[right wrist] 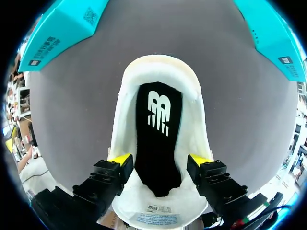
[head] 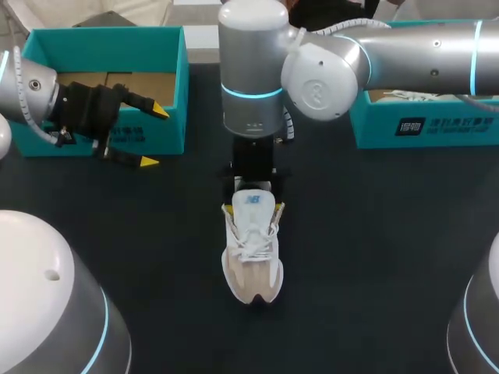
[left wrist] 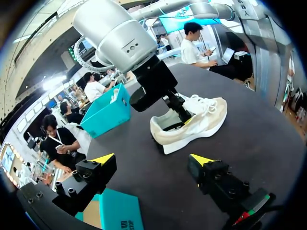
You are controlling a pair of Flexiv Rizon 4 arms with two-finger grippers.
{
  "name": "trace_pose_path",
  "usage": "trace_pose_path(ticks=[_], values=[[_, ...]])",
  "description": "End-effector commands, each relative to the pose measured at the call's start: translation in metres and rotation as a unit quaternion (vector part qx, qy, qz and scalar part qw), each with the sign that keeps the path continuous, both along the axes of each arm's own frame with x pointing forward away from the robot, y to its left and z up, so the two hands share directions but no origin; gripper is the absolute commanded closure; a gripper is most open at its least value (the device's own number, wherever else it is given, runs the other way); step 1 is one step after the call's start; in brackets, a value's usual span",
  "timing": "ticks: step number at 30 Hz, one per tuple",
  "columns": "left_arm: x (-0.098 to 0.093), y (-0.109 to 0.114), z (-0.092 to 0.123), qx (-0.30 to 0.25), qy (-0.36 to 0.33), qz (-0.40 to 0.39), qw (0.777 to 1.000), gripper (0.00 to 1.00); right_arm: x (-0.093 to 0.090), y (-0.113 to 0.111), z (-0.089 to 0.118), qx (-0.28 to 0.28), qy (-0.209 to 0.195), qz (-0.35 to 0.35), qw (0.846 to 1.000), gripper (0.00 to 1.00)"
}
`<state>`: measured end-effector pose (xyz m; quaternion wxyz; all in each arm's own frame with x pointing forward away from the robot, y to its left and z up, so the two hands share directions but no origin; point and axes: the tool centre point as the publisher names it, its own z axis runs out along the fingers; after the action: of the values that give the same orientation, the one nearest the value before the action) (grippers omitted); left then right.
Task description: Take the shoe out of the shoebox, open the shoe tongue, remove and reinsert the insole, then place the shoe into the shoebox
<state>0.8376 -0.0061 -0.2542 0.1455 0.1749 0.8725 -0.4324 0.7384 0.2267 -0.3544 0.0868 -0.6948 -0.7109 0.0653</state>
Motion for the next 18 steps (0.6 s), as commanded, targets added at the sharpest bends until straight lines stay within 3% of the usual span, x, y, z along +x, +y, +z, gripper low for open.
trace_pose_path(ticks=[1, 8, 18], values=[[-0.001, 0.0, 0.001, 0.002, 0.0, 0.0, 1.0, 0.0, 0.0, 0.002, -0.005, 0.01, 0.005, 0.011, 1.0, 0.0], [-0.001, 0.0, 0.001, 0.002, 0.0, 0.0, 1.0, 0.0, 0.002, 0.003, -0.008, 0.007, 0.005, 0.011, 1.0, 0.0], [-0.001, 0.0, 0.001, 0.002, 0.0, 0.0, 1.0, 0.0, 0.007, -0.001, 0.027, -0.018, -0.038, 0.005, 0.999, 0.0]])
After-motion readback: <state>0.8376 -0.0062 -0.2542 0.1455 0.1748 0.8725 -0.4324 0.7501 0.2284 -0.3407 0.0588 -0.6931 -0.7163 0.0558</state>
